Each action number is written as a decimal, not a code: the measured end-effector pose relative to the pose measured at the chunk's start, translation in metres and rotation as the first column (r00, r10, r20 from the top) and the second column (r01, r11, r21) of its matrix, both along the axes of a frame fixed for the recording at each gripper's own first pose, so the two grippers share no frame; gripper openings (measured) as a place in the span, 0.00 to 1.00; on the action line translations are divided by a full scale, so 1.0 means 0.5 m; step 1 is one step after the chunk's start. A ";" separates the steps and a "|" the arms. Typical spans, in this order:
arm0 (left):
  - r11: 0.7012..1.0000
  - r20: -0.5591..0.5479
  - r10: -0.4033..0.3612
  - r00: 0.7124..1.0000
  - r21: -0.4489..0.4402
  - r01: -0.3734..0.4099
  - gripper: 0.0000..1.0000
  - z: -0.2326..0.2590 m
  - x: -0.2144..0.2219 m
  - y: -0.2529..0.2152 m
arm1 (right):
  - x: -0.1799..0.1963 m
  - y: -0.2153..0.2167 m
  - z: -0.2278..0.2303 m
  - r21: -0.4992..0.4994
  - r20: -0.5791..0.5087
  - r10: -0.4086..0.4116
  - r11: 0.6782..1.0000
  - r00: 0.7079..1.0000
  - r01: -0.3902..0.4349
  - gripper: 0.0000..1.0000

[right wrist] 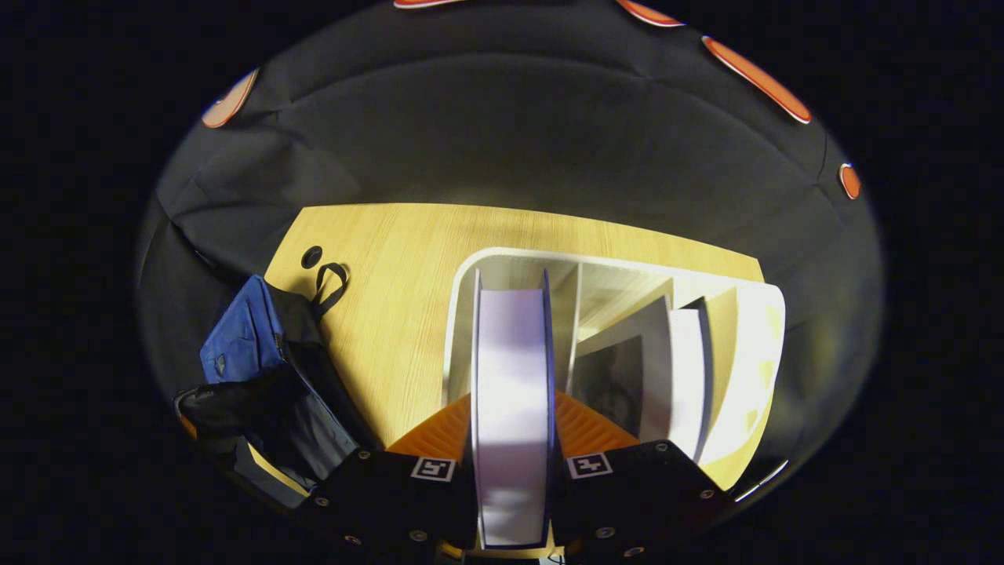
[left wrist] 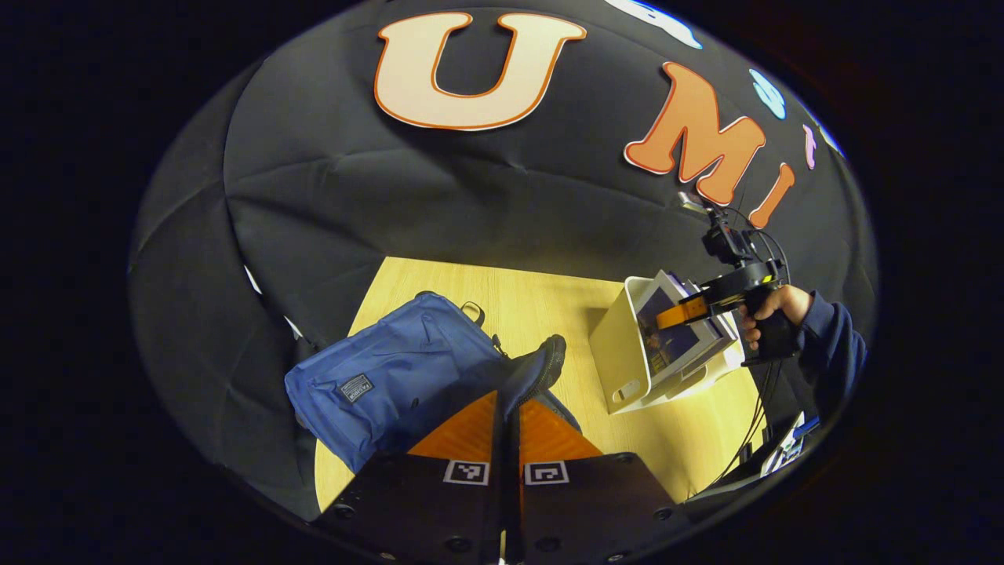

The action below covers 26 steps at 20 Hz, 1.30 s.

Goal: Open the schoolbag, grab two books from the bookshelf and put them into the schoolbag.

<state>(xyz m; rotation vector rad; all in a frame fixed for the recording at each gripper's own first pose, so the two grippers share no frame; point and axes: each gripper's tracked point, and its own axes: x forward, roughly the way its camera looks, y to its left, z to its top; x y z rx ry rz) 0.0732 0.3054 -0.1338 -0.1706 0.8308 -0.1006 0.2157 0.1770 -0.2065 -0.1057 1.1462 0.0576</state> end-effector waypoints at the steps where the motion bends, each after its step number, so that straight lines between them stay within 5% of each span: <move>1: 1.000 -0.001 -0.003 1.000 0.000 0.003 0.02 -0.002 0.000 -0.001 | -0.012 -0.007 0.019 0.013 0.009 0.003 1.000 1.000 -0.003 0.28; 2: 1.000 0.000 -0.006 1.000 -0.003 0.006 0.02 0.000 0.001 -0.002 | -0.021 -0.012 0.041 0.029 0.019 0.007 1.000 1.000 -0.008 0.36; 11: 0.999 -0.004 -0.029 1.000 0.036 0.029 0.02 0.009 0.009 0.001 | -0.138 -0.026 0.296 0.285 0.215 -0.059 0.958 0.975 -0.005 0.35; 16: 0.996 -0.023 -0.055 0.998 0.065 0.056 0.02 0.023 0.028 0.009 | -0.209 0.062 0.355 0.547 0.234 -0.174 0.837 0.957 0.018 0.35; 22: 0.995 -0.040 -0.074 0.996 0.059 0.076 0.02 0.031 0.057 -0.004 | -0.305 0.200 0.193 0.694 0.080 -0.249 0.709 0.965 0.126 0.35; 26: 0.995 -0.052 -0.082 0.995 0.043 0.085 0.02 0.026 0.070 -0.019 | -0.344 0.272 0.085 0.760 -0.032 -0.329 0.605 0.944 0.237 0.35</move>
